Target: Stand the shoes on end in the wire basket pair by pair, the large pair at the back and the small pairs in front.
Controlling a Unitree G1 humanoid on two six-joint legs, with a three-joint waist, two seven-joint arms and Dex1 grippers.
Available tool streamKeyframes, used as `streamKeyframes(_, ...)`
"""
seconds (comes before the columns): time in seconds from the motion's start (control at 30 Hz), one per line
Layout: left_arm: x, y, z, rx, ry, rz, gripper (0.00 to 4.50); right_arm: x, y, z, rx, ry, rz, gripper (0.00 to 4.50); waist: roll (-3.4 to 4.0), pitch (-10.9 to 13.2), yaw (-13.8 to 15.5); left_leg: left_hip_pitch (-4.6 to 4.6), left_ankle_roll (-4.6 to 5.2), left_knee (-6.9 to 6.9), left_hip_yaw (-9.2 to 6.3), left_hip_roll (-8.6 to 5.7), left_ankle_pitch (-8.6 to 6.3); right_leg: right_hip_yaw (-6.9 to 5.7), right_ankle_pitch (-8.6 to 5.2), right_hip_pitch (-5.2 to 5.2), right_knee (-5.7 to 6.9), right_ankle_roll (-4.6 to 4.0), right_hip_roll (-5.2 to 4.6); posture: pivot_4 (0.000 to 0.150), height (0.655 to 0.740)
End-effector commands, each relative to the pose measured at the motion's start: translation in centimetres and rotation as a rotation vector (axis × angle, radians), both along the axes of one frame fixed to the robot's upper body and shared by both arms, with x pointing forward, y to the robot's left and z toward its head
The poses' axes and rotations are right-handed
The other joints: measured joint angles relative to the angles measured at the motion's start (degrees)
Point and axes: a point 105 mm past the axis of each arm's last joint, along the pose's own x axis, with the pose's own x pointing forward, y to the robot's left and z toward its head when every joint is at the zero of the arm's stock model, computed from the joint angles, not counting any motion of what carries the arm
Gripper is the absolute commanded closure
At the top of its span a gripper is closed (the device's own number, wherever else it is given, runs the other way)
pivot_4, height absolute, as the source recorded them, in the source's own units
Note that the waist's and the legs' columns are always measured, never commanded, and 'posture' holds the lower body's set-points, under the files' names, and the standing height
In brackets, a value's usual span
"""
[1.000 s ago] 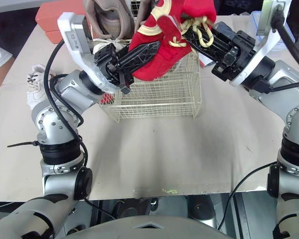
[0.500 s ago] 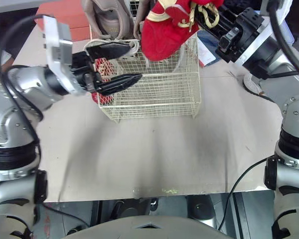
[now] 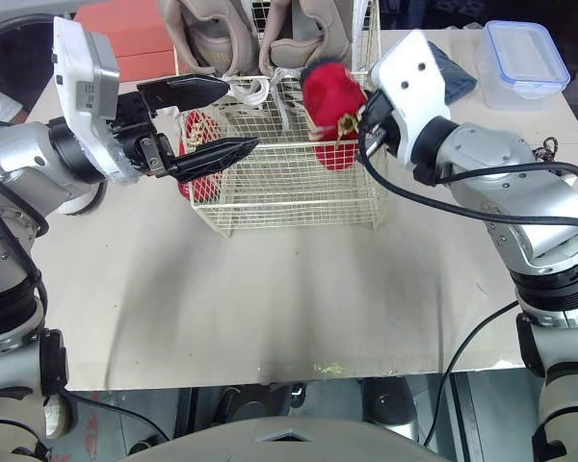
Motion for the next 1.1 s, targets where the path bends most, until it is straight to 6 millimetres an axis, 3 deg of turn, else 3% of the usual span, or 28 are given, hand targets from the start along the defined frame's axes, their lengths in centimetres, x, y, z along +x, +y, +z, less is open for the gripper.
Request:
streamKeyframes(0.03,-0.5,-0.3,0.6,0.011,-0.041,-0.009,0.04,-0.6,0.4,0.4,-0.024,-0.011,-0.002,4.50,0.00,0.0,0.0,0.00,0.00,0.00,0.00,0.00,0.00,0.00,0.00,0.00,0.00,0.00,0.00,0.150,0.7400)
streamKeyframes(0.1,-0.5,-0.3,0.6,0.011,-0.042,-0.009,0.04,-0.4,0.4,0.3,-0.016,0.001,-0.024,4.50,0.00,0.0,0.0,0.01,0.00,0.00,0.00,0.00,0.00,0.01,0.00,0.00,-0.01,0.00,-0.01,0.150,0.7400)
streamKeyframes(0.13,-0.5,-0.4,0.5,0.010,-0.041,-0.010,0.01,-0.2,0.2,0.3,-0.007,0.007,-0.040,4.14,0.00,0.0,-0.1,0.01,0.00,0.00,0.00,0.00,0.00,0.01,0.00,0.00,0.00,0.00,-0.01,0.150,0.7400)
streamKeyframes(0.23,-0.4,-0.4,0.3,0.012,-0.038,-0.010,0.00,0.2,-0.2,0.4,0.002,0.013,-0.065,2.97,0.00,0.0,-0.1,0.02,0.00,-0.01,0.00,0.00,0.00,0.02,0.00,0.00,0.00,0.00,0.00,0.150,0.7400)
streamKeyframes(0.43,-0.2,0.5,0.0,0.001,-0.022,0.020,0.00,-0.6,-2.2,1.7,0.034,0.034,-0.041,0.03,0.00,0.0,0.0,0.03,0.00,0.00,0.01,0.00,0.00,0.02,0.00,0.01,0.02,0.00,0.00,0.150,0.7400)
streamKeyframes(0.57,0.1,1.6,0.1,-0.034,-0.019,0.055,0.00,-1.6,-3.4,2.4,0.069,0.069,0.014,0.03,0.00,0.0,0.1,0.02,0.01,0.00,-0.01,-0.01,0.00,0.00,0.00,0.01,0.00,0.00,-0.02,0.150,0.7400)
streamKeyframes(0.67,0.5,3.6,0.7,-0.102,-0.020,0.106,0.00,-2.6,-4.1,2.8,0.062,0.074,0.086,0.03,0.00,0.0,0.0,0.02,0.01,-0.01,0.00,0.00,-0.01,0.01,0.00,0.01,0.00,0.00,-0.10,0.150,0.7400)
streamKeyframes(0.83,3.0,9.1,0.8,-0.234,-0.026,0.328,0.00,-5.1,-4.0,4.4,0.146,0.050,0.281,0.03,0.00,0.0,-0.1,0.07,0.01,-0.06,0.01,0.03,-0.01,0.03,0.00,0.00,0.02,0.00,-0.14,0.150,0.7400)
streamKeyframes(0.97,5.7,12.8,-1.5,-0.293,0.033,0.543,0.00,-6.1,-3.6,5.2,0.193,0.007,0.370,0.03,-0.01,0.0,0.0,0.06,0.01,-0.03,0.00,0.00,-0.01,-0.01,0.00,0.03,0.01,0.00,-0.15,0.150,0.7400)
streamKeyframes(1.1,8.0,14.0,-4.9,-0.290,0.146,0.656,0.00,-6.4,-3.1,5.2,0.201,0.002,0.393,0.03,-0.01,0.0,0.2,0.04,0.01,-0.02,-0.04,-0.04,-0.01,-0.05,0.00,0.02,0.00,0.00,-0.25,0.150,0.7400)
